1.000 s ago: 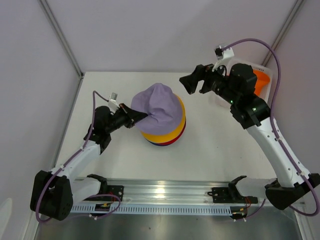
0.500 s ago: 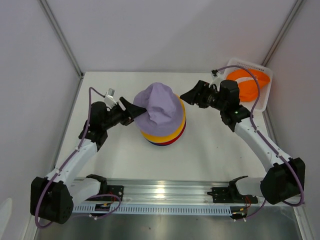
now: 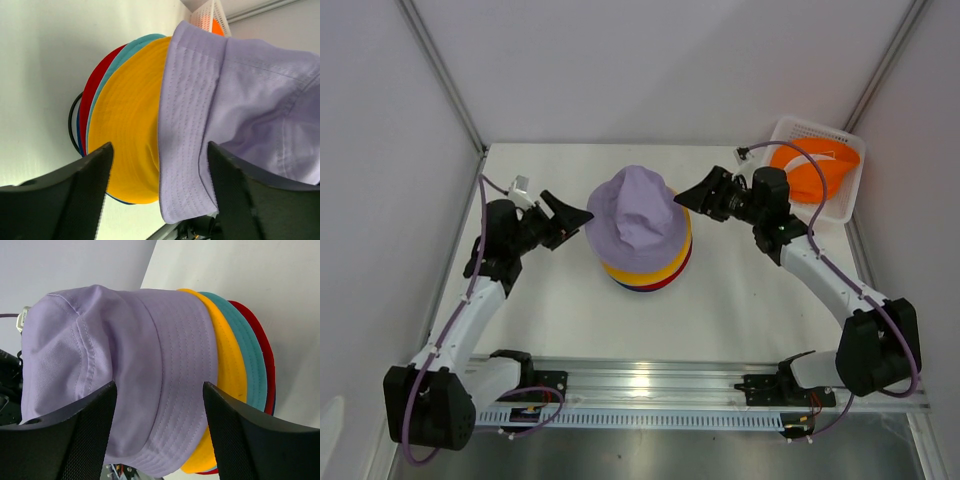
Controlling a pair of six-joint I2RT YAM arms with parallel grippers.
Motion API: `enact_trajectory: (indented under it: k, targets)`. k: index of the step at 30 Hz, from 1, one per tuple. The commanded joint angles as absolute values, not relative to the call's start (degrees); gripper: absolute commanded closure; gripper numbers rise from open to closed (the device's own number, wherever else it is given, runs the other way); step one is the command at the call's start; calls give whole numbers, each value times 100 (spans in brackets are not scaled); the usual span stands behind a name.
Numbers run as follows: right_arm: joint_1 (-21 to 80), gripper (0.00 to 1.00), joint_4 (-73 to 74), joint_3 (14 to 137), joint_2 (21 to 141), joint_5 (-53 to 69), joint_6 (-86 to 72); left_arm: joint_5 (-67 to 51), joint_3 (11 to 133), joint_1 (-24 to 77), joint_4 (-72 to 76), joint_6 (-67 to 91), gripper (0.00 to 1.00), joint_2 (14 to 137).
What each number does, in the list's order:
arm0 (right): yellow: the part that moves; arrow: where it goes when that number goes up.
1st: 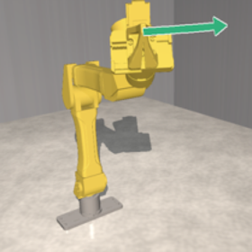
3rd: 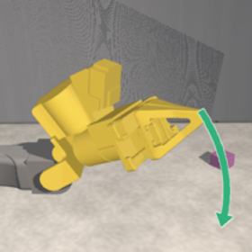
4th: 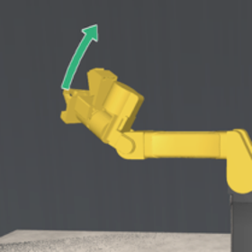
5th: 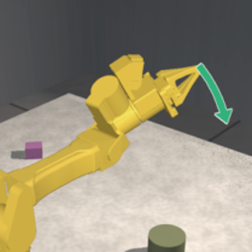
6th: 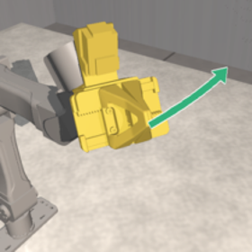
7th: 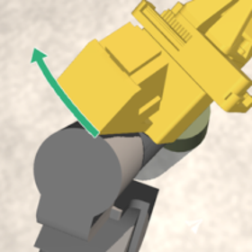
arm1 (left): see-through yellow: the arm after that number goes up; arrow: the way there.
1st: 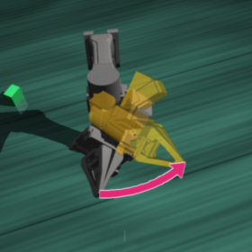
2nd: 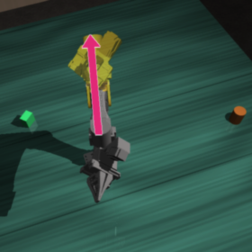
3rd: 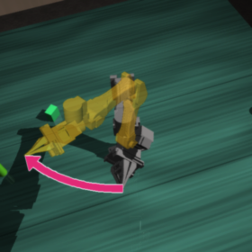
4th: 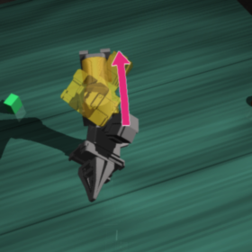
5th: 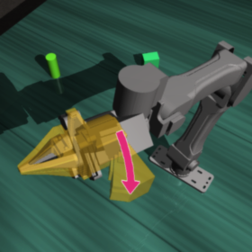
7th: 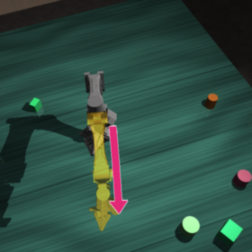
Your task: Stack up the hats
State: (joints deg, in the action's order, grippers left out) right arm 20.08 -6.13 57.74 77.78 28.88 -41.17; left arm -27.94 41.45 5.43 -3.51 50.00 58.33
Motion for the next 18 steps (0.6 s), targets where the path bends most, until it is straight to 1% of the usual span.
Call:
enact_trajectory:
  k: [1,3,9,11,12,13,15,16,18]
  targets:
    - [2013,28,-993,5678,7857,2979,-4219,-3032,4271,510,-150,4922,25,6011]
    - [2013,28,-967,5634,7866,2936,-4245,-3268,4289,510,165,5053,29,6152]
    - [2013,29,-940,5502,7936,2900,-4271,-3700,4228,510,755,5413,44,6451]
    - [2004,30,-940,5476,7971,2918,-4315,-3770,4175,510,905,5467,51,6477]
    - [2013,31,-958,5432,7972,2927,-4333,-3779,4140,510,949,5502,56,6478]
    - [2004,31,-1002,5414,7980,2935,-4385,-3797,4148,510,993,5502,71,6469]
    - [2004,32,-1037,5379,7963,2962,-4438,-3788,4096,510,993,5493,88,6460]
    - [2013,32,-1063,5335,7963,2953,-4473,-3779,4096,510,976,5476,99,6469]
    - [2004,32,-1090,5300,7954,2962,-4561,-3762,4096,510,923,5441,99,6504]
